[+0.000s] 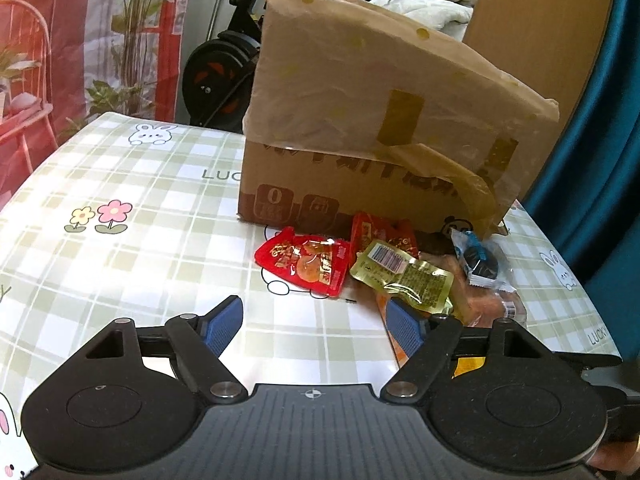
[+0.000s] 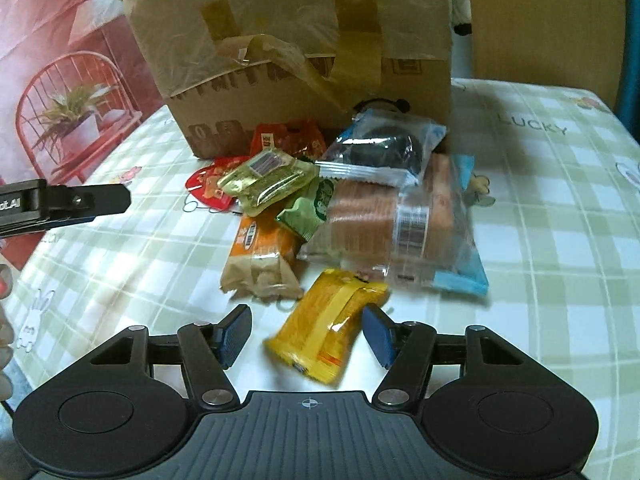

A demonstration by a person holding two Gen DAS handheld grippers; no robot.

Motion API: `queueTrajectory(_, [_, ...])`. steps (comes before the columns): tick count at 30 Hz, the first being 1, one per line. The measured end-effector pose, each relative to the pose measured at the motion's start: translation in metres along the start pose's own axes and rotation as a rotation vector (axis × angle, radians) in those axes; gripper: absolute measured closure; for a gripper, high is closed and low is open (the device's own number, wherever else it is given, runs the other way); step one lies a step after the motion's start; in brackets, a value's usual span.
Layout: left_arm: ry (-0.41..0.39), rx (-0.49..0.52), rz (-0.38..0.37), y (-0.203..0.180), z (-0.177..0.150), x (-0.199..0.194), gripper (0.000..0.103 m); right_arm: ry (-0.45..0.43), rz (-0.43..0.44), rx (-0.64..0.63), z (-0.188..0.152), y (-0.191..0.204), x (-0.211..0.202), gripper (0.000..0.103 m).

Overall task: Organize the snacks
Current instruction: 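Grasp the yellow wafer packet with the right gripper while the left grasps the gold packet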

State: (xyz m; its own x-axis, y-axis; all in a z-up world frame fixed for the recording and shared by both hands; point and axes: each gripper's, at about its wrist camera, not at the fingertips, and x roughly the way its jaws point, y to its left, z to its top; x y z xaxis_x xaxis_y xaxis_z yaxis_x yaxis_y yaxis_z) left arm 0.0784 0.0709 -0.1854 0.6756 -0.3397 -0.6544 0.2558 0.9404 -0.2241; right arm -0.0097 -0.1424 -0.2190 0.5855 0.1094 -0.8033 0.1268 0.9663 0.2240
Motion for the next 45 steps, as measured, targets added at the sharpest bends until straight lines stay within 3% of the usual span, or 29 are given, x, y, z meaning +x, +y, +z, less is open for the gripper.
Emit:
queueTrajectory(7, [0.011, -0.008, -0.011, 0.0, -0.002, 0.002, 0.024, -0.005, -0.086, -0.126, -0.005, 0.008, 0.006, 0.06])
queueTrajectory(11, [0.027, -0.001, -0.045, -0.004, -0.003, 0.006, 0.037, -0.018, -0.091, -0.128, -0.007, 0.003, 0.0, 0.065])
queueTrajectory(20, [0.066, 0.006, -0.084, -0.026, 0.002, 0.033, 0.039, -0.06, -0.119, -0.091, -0.014, -0.022, -0.013, 0.067])
queueTrajectory(29, [0.115, -0.2, -0.102, -0.037, 0.013, 0.08, 0.038, -0.113, -0.103, -0.109, -0.024, -0.026, -0.016, 0.066])
queueTrajectory(39, [0.139, -0.263, -0.089, -0.049, 0.01, 0.108, 0.038, -0.138, -0.089, -0.115, -0.029, -0.025, -0.018, 0.066])
queueTrajectory(40, [0.141, -0.258, -0.093, -0.049, 0.009, 0.109, 0.04, -0.138, -0.087, -0.114, -0.029, -0.026, -0.018, 0.066])
queueTrajectory(43, [0.126, -0.232, -0.096, -0.051, 0.009, 0.104, 0.067, -0.139, -0.083, -0.11, -0.03, -0.025, -0.019, 0.066])
queueTrajectory(45, [0.112, -0.206, -0.076, -0.053, 0.007, 0.098, 0.078, -0.14, -0.083, -0.11, -0.03, -0.026, -0.018, 0.066])
